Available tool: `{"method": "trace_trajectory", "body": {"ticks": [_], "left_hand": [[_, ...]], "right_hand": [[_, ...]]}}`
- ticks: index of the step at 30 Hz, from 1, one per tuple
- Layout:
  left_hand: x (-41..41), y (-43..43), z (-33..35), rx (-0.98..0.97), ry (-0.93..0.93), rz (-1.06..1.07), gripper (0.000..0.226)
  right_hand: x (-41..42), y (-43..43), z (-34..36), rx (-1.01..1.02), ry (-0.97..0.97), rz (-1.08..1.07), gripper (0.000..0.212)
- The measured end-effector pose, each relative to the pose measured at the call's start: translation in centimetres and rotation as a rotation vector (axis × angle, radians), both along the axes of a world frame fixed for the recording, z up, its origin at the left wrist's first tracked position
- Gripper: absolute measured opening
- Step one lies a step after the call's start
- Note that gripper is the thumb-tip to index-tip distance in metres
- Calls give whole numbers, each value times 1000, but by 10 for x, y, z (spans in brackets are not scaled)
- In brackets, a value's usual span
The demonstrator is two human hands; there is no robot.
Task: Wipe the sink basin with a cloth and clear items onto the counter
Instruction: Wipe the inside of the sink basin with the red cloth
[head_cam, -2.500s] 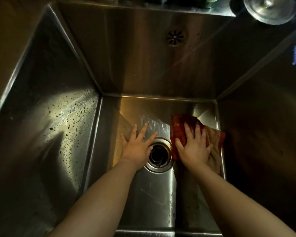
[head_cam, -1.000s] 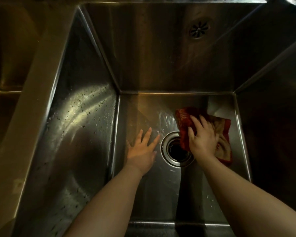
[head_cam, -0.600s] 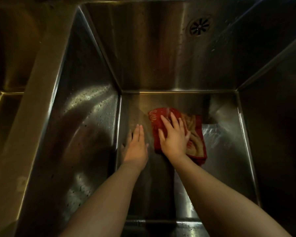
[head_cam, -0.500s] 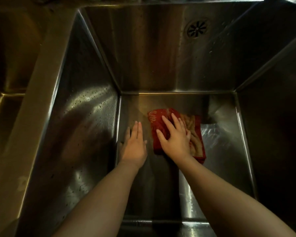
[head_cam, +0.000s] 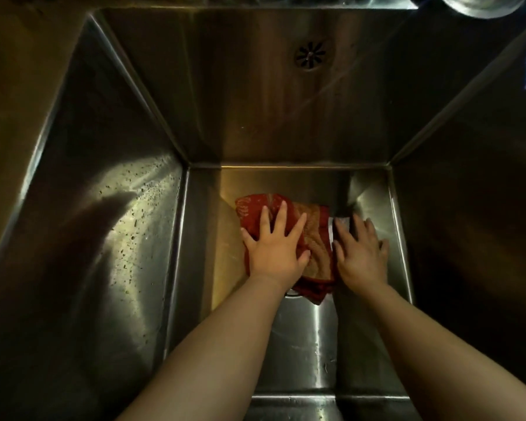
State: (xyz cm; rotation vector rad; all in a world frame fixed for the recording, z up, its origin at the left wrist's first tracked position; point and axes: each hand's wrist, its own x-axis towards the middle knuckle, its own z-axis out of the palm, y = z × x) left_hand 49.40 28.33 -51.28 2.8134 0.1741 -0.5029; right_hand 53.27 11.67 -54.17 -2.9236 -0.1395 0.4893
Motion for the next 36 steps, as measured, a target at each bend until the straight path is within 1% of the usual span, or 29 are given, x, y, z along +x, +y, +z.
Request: {"method": "trace_trajectory", "body": {"ticks": [4,6,11,15,21,25,29,33,36], "left_hand": [[6,-7,-10,13,100,19,78],[7,-6,-12,21,89,19,80],[13,-1,-10,54,60,-11,70],[21,9,-9,65,58,-77,66],[31,27,-6,62,-35,-98,57],[44,38,-2,81,-69,-54,55],[60,54,0,108,-82,23,55],[71,62,-2,125,-17,93,59],[72,64,-5,63,27,80,59]], "right_hand": [[3,-2,-5,25,20,9,49],[2,-4,-7,29,18,16,50],[1,-3,-9,20,18,19,51],[-1,0,-10,19,13,6,51],[-3,3,-11,57,-19,-24,49],[-2,5,-12,51,-27,-29,47],[1,14,-13,36,-22,19,46],[13,37,-11,62,-9,107,49],[18,54,-12,68,7,120,50]]}}
